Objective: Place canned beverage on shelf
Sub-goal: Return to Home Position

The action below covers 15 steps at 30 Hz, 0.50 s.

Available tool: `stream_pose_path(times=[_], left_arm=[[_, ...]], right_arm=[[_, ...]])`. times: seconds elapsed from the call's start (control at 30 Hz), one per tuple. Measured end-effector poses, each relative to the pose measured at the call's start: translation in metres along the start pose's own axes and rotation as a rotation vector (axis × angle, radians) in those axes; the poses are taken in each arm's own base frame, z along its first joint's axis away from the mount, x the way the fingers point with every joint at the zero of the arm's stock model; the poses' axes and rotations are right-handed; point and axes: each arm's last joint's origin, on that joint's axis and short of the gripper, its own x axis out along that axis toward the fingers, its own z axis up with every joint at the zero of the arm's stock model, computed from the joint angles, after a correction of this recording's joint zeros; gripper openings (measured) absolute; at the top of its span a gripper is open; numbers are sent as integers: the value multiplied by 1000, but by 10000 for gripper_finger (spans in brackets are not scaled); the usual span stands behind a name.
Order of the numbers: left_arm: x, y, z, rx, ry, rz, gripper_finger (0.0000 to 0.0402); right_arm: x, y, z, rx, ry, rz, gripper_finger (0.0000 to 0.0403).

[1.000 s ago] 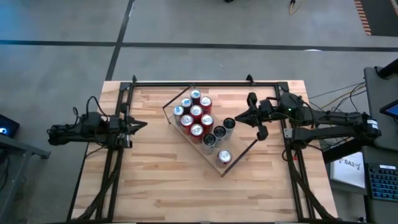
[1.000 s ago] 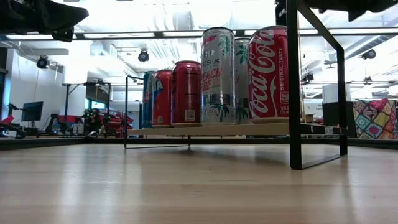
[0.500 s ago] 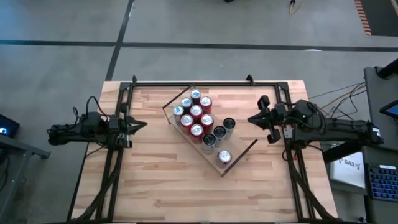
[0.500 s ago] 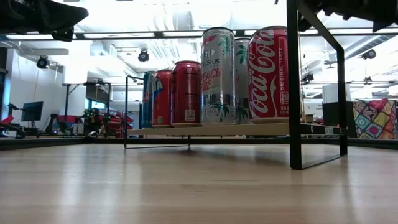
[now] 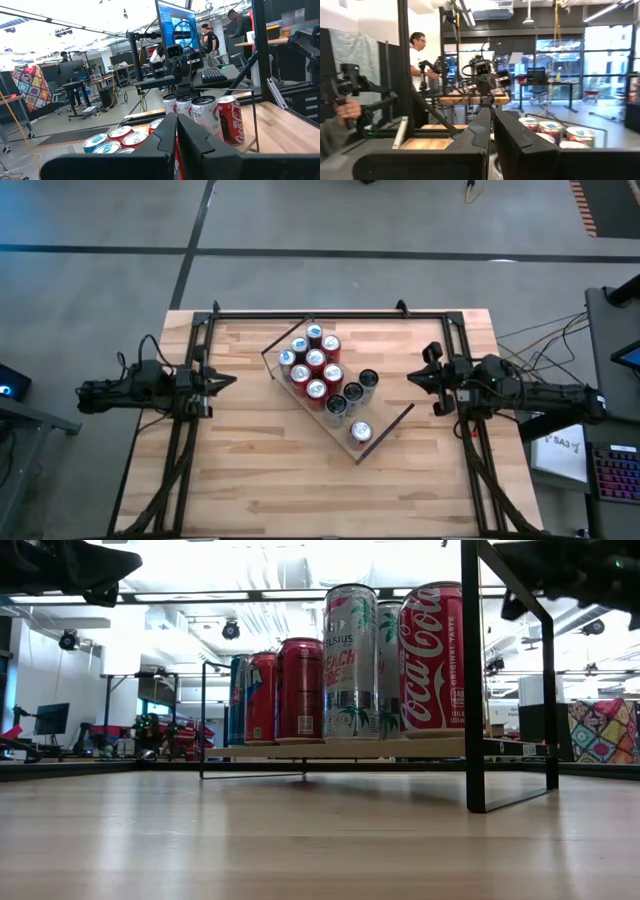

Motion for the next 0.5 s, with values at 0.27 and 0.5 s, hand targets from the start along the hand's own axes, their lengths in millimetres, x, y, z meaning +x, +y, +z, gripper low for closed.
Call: stream_pose_path(times=[0.27, 0.5], left_arm=[[0, 0, -1, 20, 10, -3, 0], [1, -2, -5, -19, 16, -11, 0]], right_arm=[[-18, 2, -33, -26, -21, -28, 13], [-23, 3, -35, -69, 6, -31, 13]])
